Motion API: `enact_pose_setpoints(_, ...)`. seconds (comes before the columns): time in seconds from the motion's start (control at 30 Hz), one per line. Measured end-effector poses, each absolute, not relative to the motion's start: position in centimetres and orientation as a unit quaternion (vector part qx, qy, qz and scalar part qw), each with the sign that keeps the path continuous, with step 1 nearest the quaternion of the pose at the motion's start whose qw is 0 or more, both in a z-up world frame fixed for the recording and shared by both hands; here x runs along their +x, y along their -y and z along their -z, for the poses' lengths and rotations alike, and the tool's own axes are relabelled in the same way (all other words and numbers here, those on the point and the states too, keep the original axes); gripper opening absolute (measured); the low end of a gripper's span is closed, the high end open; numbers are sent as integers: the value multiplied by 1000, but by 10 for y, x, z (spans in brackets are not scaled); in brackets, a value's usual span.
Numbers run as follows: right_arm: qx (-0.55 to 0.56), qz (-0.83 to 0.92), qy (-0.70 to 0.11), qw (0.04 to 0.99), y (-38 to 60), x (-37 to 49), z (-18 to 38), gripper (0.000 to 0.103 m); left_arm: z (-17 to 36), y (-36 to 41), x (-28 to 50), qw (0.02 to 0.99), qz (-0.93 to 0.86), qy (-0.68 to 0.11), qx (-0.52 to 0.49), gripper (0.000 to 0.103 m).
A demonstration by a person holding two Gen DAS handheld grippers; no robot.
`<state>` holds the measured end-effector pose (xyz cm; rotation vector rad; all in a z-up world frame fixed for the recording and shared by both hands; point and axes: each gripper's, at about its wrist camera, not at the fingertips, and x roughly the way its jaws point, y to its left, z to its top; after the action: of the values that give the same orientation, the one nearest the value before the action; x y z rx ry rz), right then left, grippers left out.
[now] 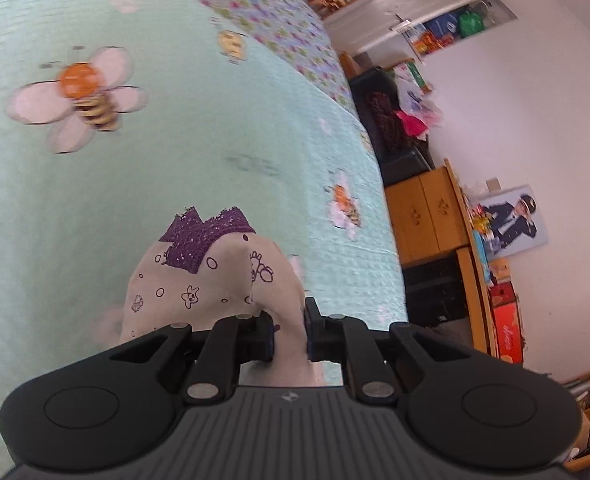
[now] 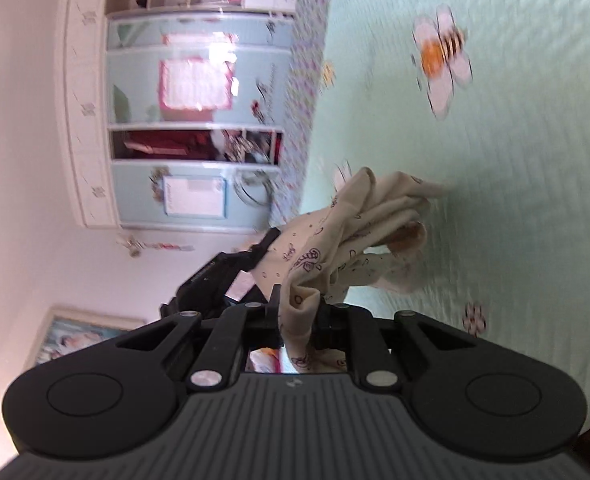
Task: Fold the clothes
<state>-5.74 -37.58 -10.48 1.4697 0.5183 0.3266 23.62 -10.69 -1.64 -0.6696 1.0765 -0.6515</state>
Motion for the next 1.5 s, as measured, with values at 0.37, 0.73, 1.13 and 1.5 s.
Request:
enact_pose_setpoints(0.37, 631, -84, -67, 768, 565, -93, 39, 15, -19, 380, 277, 725, 423, -488, -240, 13)
enact_pose_setpoints(0.73, 702, 115, -143, 688, 661, -88, 262, 14, 170, 533, 303, 713, 356, -598, -92, 21)
enact_pose_setpoints(1.13, 697, 117, -105, 700, 659, -108, 253, 42, 148, 434, 254, 696, 406, -573, -150, 47)
enact_pose_setpoints(1.5, 707, 106, -113, 690, 644, -124, 254, 62, 194, 396, 188, 649, 389, -620, -208, 48)
